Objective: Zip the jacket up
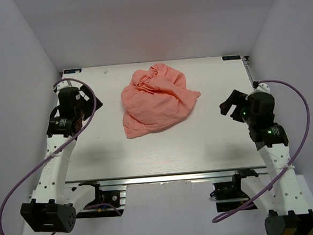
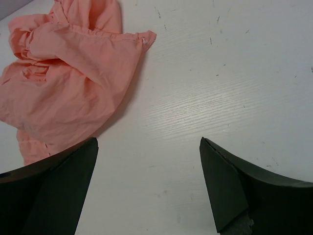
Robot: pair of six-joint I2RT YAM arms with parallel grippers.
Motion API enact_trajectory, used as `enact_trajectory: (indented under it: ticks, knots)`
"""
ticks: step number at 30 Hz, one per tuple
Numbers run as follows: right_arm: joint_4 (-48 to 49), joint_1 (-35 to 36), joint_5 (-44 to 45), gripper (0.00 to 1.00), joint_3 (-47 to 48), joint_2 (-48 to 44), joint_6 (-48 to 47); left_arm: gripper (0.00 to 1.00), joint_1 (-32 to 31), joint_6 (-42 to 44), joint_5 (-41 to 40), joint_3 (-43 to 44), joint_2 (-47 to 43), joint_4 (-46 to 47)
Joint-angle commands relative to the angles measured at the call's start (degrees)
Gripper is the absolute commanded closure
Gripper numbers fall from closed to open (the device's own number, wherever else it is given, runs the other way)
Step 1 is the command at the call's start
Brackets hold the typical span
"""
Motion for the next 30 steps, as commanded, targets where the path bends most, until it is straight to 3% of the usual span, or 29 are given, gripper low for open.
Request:
enact_trajectory:
  ticks: [1,7,10,14,21,24,25,28,30]
  knots:
    - [2.6,-0.2,-0.6,0.11,-0.2,-2.5,-1.4,0.02,-0.2,-0.4,0.0,1.9,-1.2,-0.3]
    - [3.8,-0.2,-5.3,0.10,-0.4,-0.8,-2.8,0.02,-0.2,-0.8,4.3,1.2,2.3,2.7]
    - [5.5,-0.2,-9.9,0.11,0.0,1.6,-3.2,0.02,-0.2,-1.8,9.1,-0.7,6.3,9.5]
    - [13.0,0.9,-17.8,0.11,0.4,8.1,-2.5,0.02,-0.2,-2.4,21.4,-0.3,15.8,21.5]
    - [20.0,14.6,-4.6,0.11,7.6,24.7,-5.4,0.02,-4.7,2.3,21.3,19.7,42.7,25.1]
    - [19.6,17.5,-3.1,0.11,14.1,36.0,-6.4,0.02,-7.2,4.5,19.9,30.2,55.1,25.7]
    - [19.9,18.0,-2.7,0.11,15.6,41.1,-6.9,0.02,-7.4,4.2,20.2,37.4,58.3,24.3]
    - [19.7,19.4,-1.9,0.15,21.1,49.7,-7.5,0.02,-8.2,3.6,23.6,47.8,70.8,22.7]
    - [20.2,20.0,-1.4,0.17,22.9,52.8,-8.0,0.02,-9.1,4.0,24.4,49.7,73.4,24.7]
